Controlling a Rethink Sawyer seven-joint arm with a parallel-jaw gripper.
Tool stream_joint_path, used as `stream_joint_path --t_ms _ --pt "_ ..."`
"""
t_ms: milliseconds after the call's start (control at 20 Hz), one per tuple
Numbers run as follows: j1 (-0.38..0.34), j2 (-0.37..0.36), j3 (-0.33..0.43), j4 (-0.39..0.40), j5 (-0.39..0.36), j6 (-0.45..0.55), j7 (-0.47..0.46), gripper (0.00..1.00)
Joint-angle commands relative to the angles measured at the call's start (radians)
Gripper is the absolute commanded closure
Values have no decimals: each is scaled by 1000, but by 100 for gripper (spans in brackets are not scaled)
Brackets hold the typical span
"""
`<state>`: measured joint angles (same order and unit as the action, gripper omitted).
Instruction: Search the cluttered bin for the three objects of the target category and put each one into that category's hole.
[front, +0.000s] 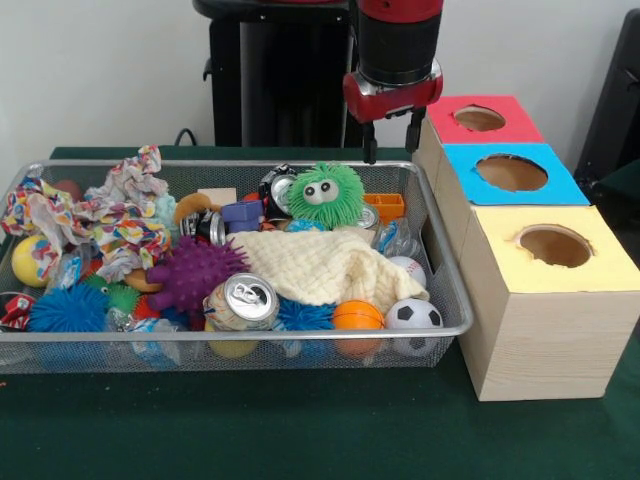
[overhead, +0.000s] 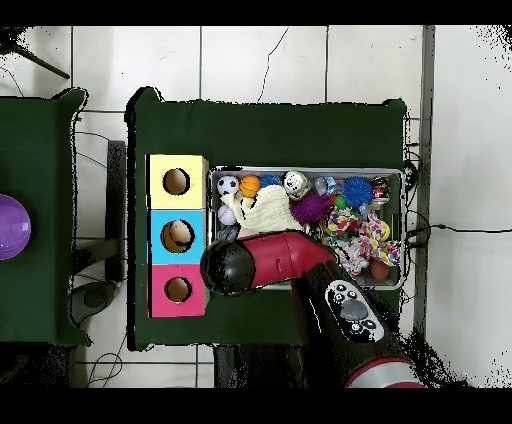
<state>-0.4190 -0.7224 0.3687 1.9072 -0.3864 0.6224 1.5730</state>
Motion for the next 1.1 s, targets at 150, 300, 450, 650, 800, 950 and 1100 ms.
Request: stream_joint_path --t_ms 150,300,450,650,800,950,1100 --pt "-21 81 88 -181 -37 122 -134 0" --pt "-36 96 99 -223 -44 156 -173 0" --pt "-56 109 109 -242 -49 169 -194 0" --pt "-83 110 120 -238 -58 170 -199 0" --pt "-93 111 124 -236 -65 164 -194 0" --pt "-95 110 127 -225 -70 157 -180 0" --pt "-94 89 129 -185 -71 132 -149 0"
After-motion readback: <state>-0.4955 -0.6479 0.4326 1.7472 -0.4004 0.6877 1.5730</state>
